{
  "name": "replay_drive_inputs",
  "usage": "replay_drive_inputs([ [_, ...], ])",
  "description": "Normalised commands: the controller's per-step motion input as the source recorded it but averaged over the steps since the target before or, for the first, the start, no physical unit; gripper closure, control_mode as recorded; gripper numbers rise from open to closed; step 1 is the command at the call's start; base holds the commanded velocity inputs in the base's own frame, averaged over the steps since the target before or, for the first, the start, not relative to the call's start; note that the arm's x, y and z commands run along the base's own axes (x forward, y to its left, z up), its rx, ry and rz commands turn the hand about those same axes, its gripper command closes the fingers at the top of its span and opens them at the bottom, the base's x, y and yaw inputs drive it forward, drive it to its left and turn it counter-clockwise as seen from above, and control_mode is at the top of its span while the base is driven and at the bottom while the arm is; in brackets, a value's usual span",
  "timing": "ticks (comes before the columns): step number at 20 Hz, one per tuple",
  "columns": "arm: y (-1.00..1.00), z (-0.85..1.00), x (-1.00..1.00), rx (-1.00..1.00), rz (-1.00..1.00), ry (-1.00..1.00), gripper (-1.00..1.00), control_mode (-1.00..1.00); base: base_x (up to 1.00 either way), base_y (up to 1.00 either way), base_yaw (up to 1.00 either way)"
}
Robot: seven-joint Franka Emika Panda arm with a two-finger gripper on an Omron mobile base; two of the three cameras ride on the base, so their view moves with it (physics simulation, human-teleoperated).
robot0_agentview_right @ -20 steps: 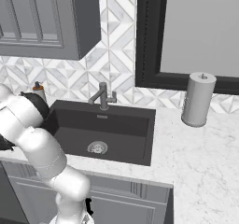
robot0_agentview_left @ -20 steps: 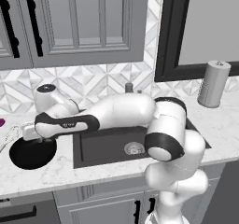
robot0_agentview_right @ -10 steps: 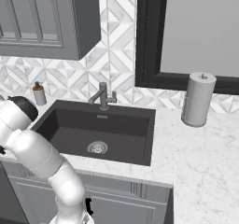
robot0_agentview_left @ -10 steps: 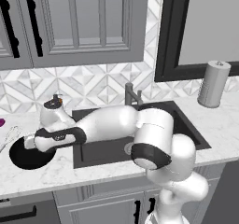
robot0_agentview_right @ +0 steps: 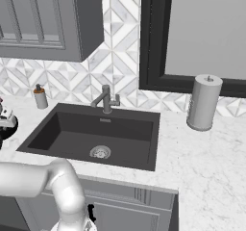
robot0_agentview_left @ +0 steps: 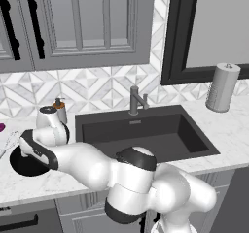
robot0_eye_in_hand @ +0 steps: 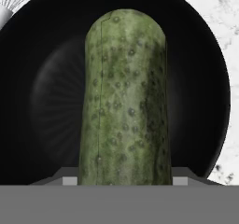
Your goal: Pick the cucumber from the sink and place it in the bowl. Then pick the bowl and place it in the microwave. Then close the microwave door and press the start button.
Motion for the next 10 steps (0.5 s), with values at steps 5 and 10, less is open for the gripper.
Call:
replay_drive_inputs([
  [5, 0.43, -0.3, 0.3, -0.05, 0.0, 0.0, 1.0, -1.0, 0.0, 0.0, 0.0],
  [10, 0.34, -0.21, 0.32, -0.03, 0.0, 0.0, 1.0, -1.0, 0.0, 0.0, 0.0],
])
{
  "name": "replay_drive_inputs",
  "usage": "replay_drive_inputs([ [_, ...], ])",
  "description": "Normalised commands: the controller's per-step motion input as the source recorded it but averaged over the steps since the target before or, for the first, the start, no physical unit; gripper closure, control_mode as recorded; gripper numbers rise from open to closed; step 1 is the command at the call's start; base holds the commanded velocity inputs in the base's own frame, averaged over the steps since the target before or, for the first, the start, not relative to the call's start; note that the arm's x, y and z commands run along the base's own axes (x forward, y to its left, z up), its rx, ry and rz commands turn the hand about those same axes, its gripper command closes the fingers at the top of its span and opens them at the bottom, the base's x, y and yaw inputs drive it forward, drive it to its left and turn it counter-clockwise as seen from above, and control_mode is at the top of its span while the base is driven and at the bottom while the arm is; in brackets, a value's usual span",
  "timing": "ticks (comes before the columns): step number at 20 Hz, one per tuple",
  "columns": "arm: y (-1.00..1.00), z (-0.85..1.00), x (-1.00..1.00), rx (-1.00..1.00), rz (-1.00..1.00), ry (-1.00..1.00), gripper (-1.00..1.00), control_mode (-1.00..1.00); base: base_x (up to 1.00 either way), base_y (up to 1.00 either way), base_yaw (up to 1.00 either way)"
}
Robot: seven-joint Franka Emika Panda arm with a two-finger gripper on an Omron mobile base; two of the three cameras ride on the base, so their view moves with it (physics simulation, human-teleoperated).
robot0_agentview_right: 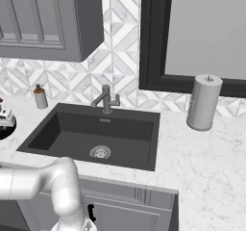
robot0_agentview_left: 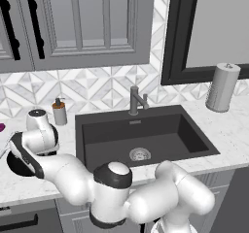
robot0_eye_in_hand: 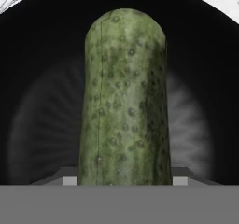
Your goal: Pick the cucumber from the sink and place it in the bowl. Then pick the bowl and place it in the microwave. Then close the microwave door and press the start button.
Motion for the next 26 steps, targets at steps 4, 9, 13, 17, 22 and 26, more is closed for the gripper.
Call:
replay_drive_inputs([
  [4, 0.19, -0.18, 0.19, -0.01, 0.0, 0.0, -1.0, -1.0, 0.0, 0.0, 0.0],
  [9, 0.01, 0.0, 0.0, 0.0, 0.0, 0.0, -1.0, -1.0, 0.0, 0.0, 0.0],
  [13, 0.0, 0.09, 0.0, 0.0, 0.0, -0.01, -1.0, -1.0, 0.0, 0.0, 0.0],
  [17, -0.12, 0.14, 0.0, 0.01, 0.0, -0.03, -1.0, -1.0, 0.0, 0.0, 0.0],
  [22, -0.43, 0.13, 0.0, 0.04, 0.0, -0.01, -1.0, -1.0, 0.0, 0.0, 0.0],
  [26, -0.44, 0.04, 0.0, 0.03, 0.0, 0.0, -1.0, -1.0, 0.0, 0.0, 0.0],
])
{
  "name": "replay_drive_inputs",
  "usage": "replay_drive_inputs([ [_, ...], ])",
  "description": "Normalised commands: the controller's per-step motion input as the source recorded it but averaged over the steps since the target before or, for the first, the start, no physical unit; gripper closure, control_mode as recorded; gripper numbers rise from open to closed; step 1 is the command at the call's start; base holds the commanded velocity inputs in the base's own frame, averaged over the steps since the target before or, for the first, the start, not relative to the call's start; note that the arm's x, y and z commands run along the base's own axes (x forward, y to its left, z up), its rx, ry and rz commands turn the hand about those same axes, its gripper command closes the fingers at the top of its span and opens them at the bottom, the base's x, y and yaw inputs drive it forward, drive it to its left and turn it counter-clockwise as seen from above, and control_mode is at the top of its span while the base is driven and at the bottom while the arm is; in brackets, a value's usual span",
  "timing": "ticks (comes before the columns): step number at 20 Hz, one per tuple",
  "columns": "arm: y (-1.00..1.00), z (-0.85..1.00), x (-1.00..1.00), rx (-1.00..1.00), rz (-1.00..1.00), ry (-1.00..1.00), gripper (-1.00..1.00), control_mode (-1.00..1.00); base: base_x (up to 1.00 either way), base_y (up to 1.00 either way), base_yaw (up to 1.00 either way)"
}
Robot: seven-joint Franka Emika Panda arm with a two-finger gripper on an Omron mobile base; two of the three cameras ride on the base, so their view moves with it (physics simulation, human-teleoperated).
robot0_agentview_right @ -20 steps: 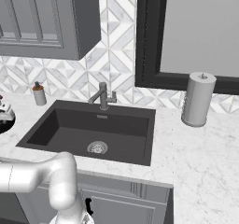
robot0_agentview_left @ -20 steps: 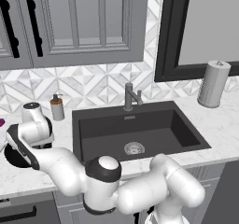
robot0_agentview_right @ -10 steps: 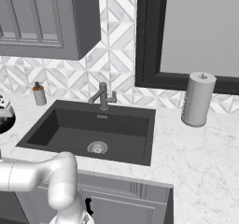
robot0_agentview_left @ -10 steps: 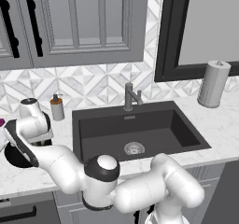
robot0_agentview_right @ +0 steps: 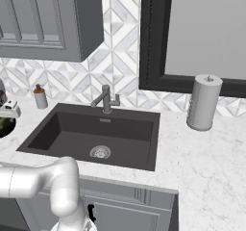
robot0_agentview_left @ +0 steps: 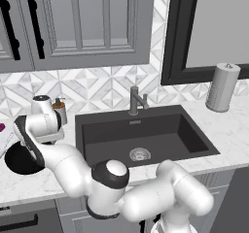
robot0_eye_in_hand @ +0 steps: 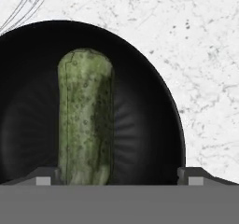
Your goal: Pick the cucumber from the sink and place it in the bowl. Then pick the bowl and place it in the microwave. Then close the microwave door and press the start button.
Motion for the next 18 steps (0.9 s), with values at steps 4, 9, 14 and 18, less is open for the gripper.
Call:
replay_drive_inputs([
  [4, -0.17, 0.0, 0.03, 0.0, -0.02, 0.0, -1.0, -1.0, 0.0, 0.0, 0.0],
  [9, -0.07, 0.0, 0.15, 0.0, 0.0, 0.0, -1.0, -1.0, 0.0, 0.0, 0.0],
  [14, -0.02, 0.0, 0.27, 0.0, 0.0, 0.02, -1.0, -1.0, 0.0, 0.0, 0.0],
  [18, 0.0, -0.03, 0.31, 0.0, 0.0, 0.04, -1.0, -1.0, 0.0, 0.0, 0.0],
])
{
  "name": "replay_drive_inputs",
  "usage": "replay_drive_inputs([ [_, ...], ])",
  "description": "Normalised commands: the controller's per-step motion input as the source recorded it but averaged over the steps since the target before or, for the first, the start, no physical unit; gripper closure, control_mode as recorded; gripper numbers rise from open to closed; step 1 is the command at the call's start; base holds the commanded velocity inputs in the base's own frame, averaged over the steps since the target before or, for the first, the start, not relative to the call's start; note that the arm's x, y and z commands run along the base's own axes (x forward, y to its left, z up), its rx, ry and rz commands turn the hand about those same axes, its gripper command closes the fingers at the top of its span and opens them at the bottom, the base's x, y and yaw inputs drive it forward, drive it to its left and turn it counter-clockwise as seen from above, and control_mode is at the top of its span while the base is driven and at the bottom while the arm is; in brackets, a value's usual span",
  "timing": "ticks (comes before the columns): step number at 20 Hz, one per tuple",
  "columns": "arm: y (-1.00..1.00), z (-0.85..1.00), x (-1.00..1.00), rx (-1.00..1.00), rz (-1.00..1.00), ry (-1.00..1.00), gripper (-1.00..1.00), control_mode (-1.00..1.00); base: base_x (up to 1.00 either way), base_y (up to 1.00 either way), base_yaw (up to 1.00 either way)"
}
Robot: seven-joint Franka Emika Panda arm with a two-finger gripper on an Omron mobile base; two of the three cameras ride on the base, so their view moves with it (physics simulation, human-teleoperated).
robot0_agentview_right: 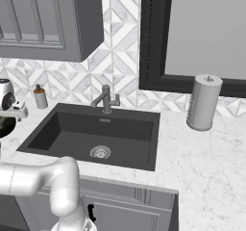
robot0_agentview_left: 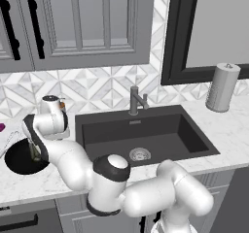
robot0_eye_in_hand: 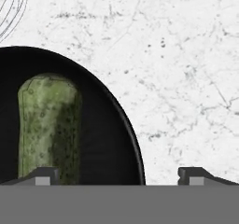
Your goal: Pick the cucumber from the sink and place it in the bowl. Then pick the bowl and place it in the microwave. Then close the microwave door and press the start button.
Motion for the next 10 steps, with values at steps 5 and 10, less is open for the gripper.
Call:
replay_drive_inputs([
  [5, 0.0, -0.16, 0.17, 0.0, 0.0, 0.02, -1.0, -1.0, 0.0, 0.0, 0.0],
  [10, 0.0, -0.3, 0.1, 0.0, 0.0, 0.01, -1.0, -1.0, 0.0, 0.0, 0.0],
])
